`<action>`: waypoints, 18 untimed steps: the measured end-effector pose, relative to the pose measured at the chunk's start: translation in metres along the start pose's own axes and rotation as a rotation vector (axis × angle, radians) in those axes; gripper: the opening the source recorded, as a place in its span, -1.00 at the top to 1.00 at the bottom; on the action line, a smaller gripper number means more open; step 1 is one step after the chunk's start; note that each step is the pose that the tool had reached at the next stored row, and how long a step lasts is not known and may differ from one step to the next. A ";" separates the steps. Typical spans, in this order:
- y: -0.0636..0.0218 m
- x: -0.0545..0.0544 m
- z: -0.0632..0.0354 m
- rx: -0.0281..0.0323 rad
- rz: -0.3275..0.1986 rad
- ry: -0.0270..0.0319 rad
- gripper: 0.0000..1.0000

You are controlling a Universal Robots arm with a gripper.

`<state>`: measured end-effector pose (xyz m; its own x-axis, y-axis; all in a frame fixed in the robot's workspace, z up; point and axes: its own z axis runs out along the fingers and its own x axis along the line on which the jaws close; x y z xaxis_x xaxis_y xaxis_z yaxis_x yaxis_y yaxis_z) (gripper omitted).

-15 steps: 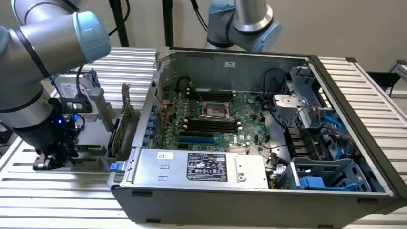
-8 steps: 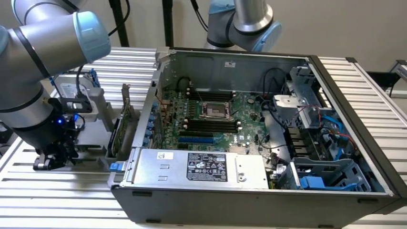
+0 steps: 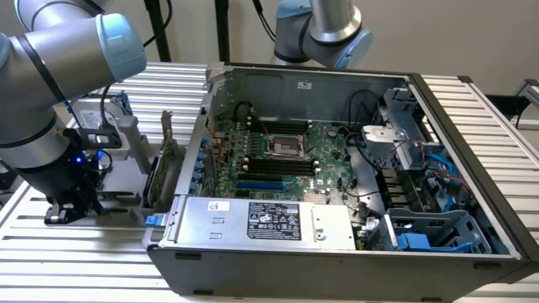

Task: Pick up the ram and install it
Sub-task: 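Pick up the ram and move it above insertion slot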

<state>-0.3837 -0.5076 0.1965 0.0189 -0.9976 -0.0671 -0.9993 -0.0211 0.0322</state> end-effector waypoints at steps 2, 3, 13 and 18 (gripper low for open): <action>0.0000 0.000 0.0000 0.0000 0.000 0.0000 0.69; 0.0000 0.000 0.0000 0.0000 0.000 0.0000 0.73; 0.0001 0.000 -0.0017 -0.0003 0.000 0.0002 0.73; 0.0003 -0.001 -0.0104 -0.0003 0.000 0.0001 0.73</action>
<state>-0.3837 -0.5076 0.2070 0.0188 -0.9976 -0.0670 -0.9992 -0.0210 0.0325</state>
